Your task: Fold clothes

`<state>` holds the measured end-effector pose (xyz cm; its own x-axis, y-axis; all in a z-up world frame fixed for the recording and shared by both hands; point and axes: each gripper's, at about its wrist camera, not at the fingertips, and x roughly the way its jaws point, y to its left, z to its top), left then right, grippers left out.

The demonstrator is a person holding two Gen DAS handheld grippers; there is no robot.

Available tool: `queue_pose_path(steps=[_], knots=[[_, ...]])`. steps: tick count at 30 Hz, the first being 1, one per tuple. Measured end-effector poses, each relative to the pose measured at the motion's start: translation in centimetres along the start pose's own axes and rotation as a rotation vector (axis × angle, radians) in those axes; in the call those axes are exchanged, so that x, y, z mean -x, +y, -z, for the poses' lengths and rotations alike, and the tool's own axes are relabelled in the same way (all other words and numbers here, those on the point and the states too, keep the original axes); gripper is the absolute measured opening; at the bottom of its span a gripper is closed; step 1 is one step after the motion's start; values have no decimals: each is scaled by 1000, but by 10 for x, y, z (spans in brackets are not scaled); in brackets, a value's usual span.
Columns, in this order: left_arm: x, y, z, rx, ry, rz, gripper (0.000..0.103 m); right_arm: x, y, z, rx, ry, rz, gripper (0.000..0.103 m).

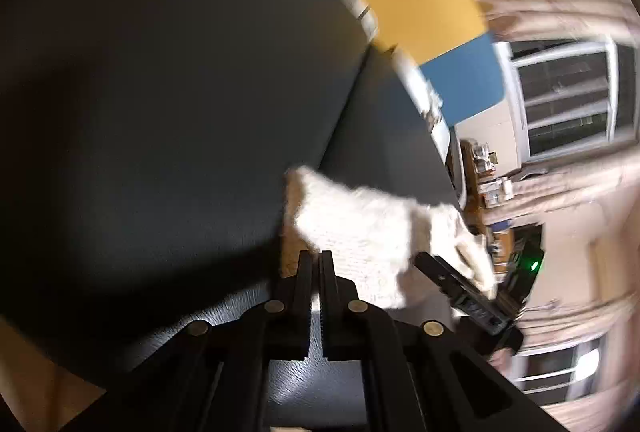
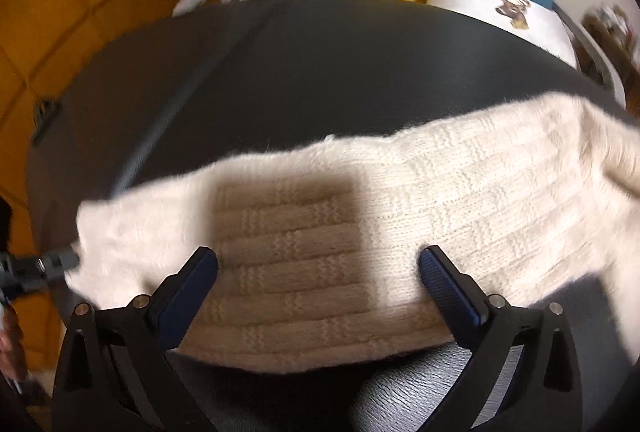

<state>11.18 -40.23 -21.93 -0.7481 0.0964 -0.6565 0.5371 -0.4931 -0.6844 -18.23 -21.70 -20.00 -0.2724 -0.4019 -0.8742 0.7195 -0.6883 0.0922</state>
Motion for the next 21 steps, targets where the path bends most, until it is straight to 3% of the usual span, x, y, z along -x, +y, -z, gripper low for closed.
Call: queue_pose_path(steps=[1,5,7,9,12,14,16,18,21], knots=[[8,-11,1,-75,-46,-23,1,0,0,-1,10,0,11,102],[9,-44,7,-301,-102,-93,1,-1,1,-4,40,10,50,102],[10,-61,10,-414,-130,-128,1,-17,-7,-6,-4,66,30,103],[-6,-62,14,-481,-70,-176,1,-19,-3,-7,-8,52,49,103],[-30,-32,17,-399,55,-197,3,-19,1,-6,-12,36,74,103],[-28,-13,12,-276,67,-105,4,-18,3,-4,-14,34,78,103],[-28,7,0,-123,88,21,18,-13,2,1,-16,26,74,103],[-30,23,-10,7,112,123,21,-26,15,-8,-15,12,65,103],[-39,29,-20,54,137,154,21,-31,23,-12,-15,-1,58,103]])
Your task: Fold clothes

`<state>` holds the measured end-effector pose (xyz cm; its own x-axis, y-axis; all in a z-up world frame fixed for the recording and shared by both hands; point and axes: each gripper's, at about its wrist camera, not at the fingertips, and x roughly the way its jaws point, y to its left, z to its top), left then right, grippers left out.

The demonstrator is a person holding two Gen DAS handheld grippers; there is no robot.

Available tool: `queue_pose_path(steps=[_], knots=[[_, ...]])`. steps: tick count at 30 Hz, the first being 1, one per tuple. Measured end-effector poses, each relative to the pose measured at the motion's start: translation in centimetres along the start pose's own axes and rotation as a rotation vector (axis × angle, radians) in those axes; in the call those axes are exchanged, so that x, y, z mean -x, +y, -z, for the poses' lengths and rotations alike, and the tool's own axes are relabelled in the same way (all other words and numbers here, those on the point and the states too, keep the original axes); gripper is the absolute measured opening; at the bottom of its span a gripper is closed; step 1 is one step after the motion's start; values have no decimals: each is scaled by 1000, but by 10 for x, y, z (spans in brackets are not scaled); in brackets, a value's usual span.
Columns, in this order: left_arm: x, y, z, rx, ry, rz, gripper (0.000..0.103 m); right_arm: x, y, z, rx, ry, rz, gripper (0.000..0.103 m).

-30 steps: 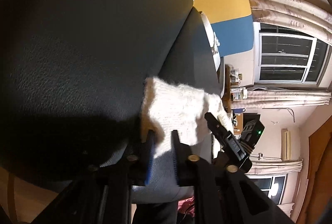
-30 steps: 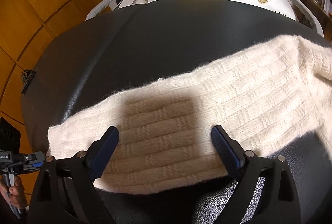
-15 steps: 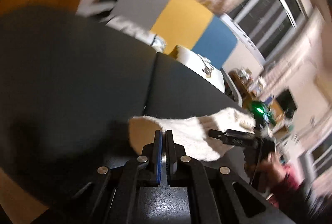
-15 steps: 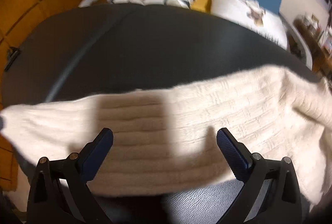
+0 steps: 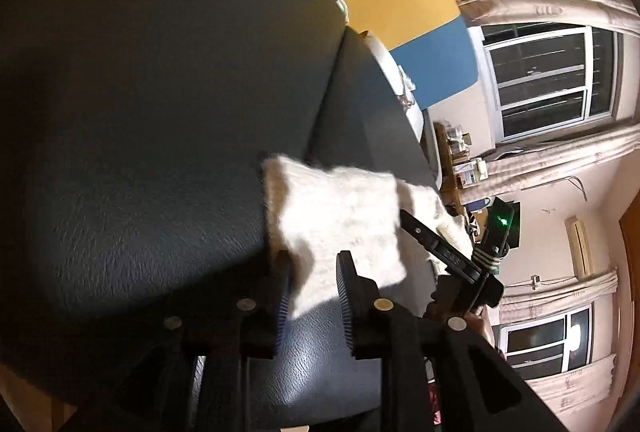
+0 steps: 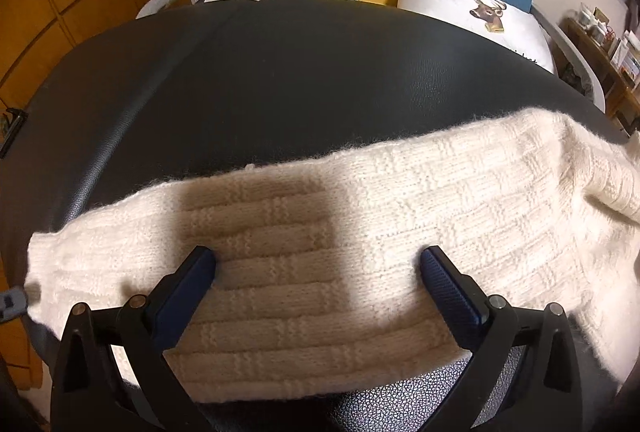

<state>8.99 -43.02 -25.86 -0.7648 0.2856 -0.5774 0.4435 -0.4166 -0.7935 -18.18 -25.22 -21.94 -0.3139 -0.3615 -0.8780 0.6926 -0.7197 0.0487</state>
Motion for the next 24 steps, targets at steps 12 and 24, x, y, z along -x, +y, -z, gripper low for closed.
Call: queue_pose_path(steps=[12,24], knots=[[33,-37,-18,-263,-223,-275,2,12,-15,-5,-65,3,-39,103],[39,32,-33,67,-157,-88,19,1,34,-22,7,13,-41,103]])
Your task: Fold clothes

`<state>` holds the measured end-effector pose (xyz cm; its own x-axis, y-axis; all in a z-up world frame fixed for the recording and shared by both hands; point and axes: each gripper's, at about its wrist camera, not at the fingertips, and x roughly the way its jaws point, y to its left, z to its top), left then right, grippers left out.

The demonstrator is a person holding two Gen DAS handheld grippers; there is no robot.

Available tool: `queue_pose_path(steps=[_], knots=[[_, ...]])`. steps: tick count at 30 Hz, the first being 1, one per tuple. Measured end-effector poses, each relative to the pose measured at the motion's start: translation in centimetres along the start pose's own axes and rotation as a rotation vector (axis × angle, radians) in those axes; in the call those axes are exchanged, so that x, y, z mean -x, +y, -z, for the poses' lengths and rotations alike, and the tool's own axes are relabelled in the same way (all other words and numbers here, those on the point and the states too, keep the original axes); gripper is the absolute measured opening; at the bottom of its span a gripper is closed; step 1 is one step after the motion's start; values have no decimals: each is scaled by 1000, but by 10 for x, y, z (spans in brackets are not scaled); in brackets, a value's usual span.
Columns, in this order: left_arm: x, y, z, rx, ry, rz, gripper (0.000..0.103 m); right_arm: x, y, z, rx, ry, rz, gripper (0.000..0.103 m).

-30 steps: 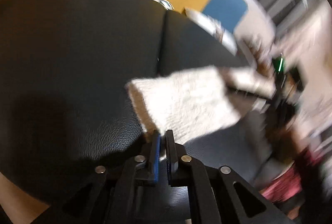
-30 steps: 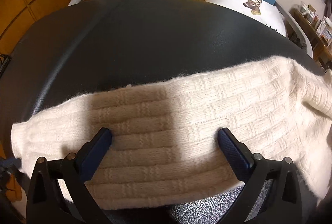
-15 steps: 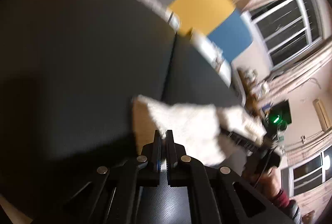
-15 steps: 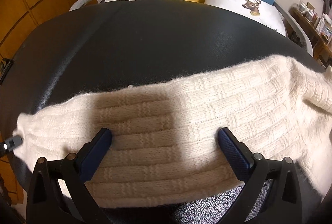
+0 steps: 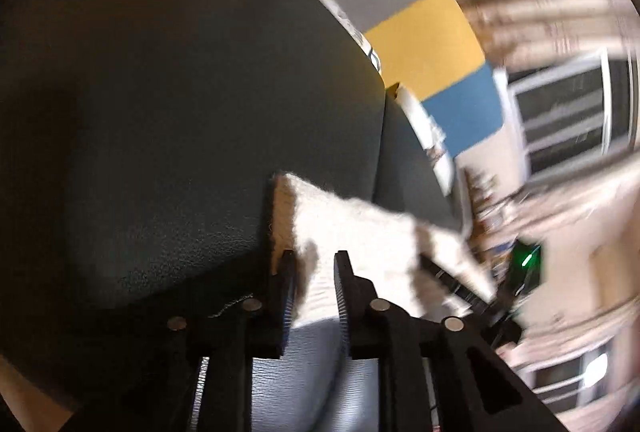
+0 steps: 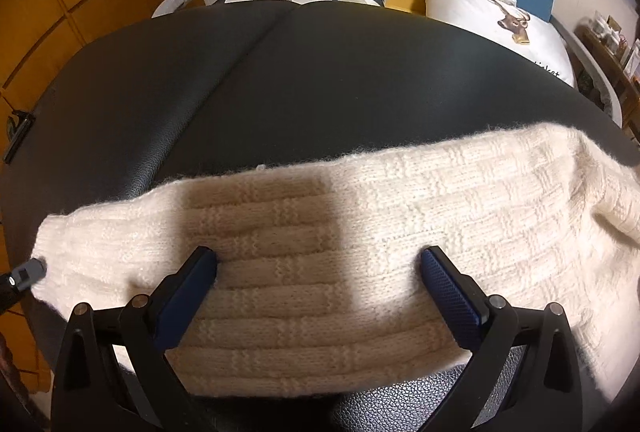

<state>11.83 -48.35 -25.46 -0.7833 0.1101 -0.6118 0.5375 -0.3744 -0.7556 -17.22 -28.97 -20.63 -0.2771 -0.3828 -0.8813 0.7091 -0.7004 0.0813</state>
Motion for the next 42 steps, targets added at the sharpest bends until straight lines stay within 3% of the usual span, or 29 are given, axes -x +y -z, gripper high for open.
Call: queue_pose_path(steps=[1,4,6,9,11,12,15,16,18,19,25,28,30,33,37,40,42], knots=[[0,3,-2,32,6,25,20,2,-2,0,0,10,-20,103],[-4,-3,-10,12,7,9,22,18,-16,-7,-34,-6,-79,103],[-7,-10,-16,-18,13,-7,22,30,-19,-13,-29,-53,-69,103],[-12,-21,-24,-64,23,-32,22,29,-14,-26,36,-49,-38,103],[-18,-24,-28,-105,16,-99,18,12,-12,-31,63,-4,-1,103],[-21,-25,-30,-128,10,-146,4,5,-11,-32,72,11,13,103],[-10,-37,-21,-253,-94,-276,2,-4,-10,-26,56,-1,18,103],[-5,-43,-16,-304,-116,-284,2,-7,-10,-23,51,-6,20,103],[3,-48,-6,-345,-107,-189,4,-14,-10,-19,41,-14,23,103],[5,-49,-4,-349,-97,-147,14,-16,-10,-16,39,-23,24,103],[-7,-18,-36,-127,28,29,22,-16,-15,-5,47,-64,8,103],[-17,-4,-51,-46,73,60,23,-14,-13,-6,50,-67,6,103],[-25,-1,-57,-45,113,56,23,-12,-12,-6,50,-72,7,103],[-26,-7,-62,-86,94,-27,2,-8,-10,-7,53,-78,6,103],[12,-42,-43,-281,-145,-102,2,-6,-9,-9,47,-64,-6,103],[15,-44,-33,-325,-174,-221,2,-6,-1,-15,27,-49,-25,103],[10,-22,-33,-271,-137,-247,3,-10,12,-15,53,-54,-1,103]])
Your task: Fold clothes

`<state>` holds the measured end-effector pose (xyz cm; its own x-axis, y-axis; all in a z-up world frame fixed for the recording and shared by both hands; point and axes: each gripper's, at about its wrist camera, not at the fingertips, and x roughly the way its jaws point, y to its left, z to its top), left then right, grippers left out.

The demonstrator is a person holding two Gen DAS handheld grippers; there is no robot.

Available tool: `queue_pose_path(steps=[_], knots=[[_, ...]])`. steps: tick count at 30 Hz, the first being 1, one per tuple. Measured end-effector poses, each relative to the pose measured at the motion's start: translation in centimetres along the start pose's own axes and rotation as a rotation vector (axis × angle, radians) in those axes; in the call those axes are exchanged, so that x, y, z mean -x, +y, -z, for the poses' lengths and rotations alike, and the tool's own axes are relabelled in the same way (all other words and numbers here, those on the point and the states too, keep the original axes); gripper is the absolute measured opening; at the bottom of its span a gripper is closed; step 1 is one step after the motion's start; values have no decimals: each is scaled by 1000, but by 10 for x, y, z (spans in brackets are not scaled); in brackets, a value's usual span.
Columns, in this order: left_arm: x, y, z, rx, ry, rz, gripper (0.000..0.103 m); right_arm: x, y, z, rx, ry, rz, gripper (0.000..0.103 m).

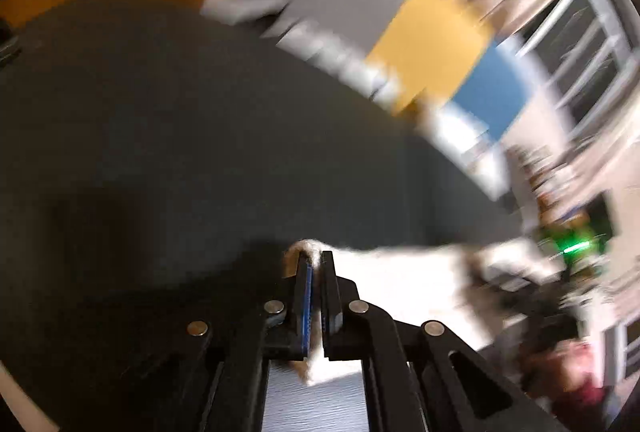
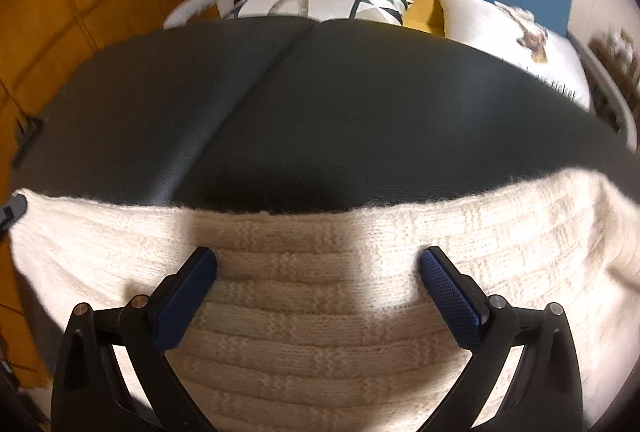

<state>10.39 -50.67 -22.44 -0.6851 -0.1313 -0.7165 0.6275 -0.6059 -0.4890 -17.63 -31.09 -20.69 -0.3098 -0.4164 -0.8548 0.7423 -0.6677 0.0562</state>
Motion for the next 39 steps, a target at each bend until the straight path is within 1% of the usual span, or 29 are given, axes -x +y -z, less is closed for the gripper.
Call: queue_pose_path(steps=[2,5,7,8,10,13,15,17,19,20,22,25,26,28,30,31,32,34,37,39], knots=[[-7,17,6,47,41,-14,4,-2,7,-1,11,-5,13,103],[0,26,7,123,64,29,7,-3,8,-1,4,-6,8,103],[8,29,10,155,77,56,19,-1,5,-2,-1,-1,-9,103],[13,31,12,163,78,61,21,1,2,-1,-5,4,-25,103],[28,33,16,166,52,41,21,14,-6,3,-36,0,-55,103],[54,36,24,187,0,38,21,55,-24,22,-77,-100,-77,103],[71,35,29,196,-37,28,21,77,-42,43,-81,-120,-90,103],[79,25,33,179,-50,38,21,96,-68,73,-105,-108,-80,103],[71,-4,39,121,-18,80,21,116,-103,108,-164,-93,-78,103],[67,-18,42,92,-1,100,21,130,-124,128,-206,-98,-60,103],[59,-47,48,34,31,142,21,157,-166,167,-296,-118,32,103],[48,-91,57,-53,80,204,21,210,-217,225,-408,-152,219,103],[41,-108,63,-75,112,236,21,224,-230,239,-435,-155,267,103],[14,-151,86,-90,237,344,21,253,-258,272,-496,-149,354,103],[-13,-196,109,-105,360,442,21,264,-272,295,-543,-136,364,103],[-25,-220,122,-113,415,466,21,269,-278,307,-565,-131,362,103],[-38,-245,136,-120,470,490,21,272,-283,318,-581,-128,359,103],[-64,-292,161,-132,571,533,21,270,-283,326,-571,-134,353,103],[-96,-351,181,-127,659,566,21,260,-284,323,-539,-150,401,103],[-113,-379,190,-120,691,565,21,253,-285,322,-521,-157,435,103]])
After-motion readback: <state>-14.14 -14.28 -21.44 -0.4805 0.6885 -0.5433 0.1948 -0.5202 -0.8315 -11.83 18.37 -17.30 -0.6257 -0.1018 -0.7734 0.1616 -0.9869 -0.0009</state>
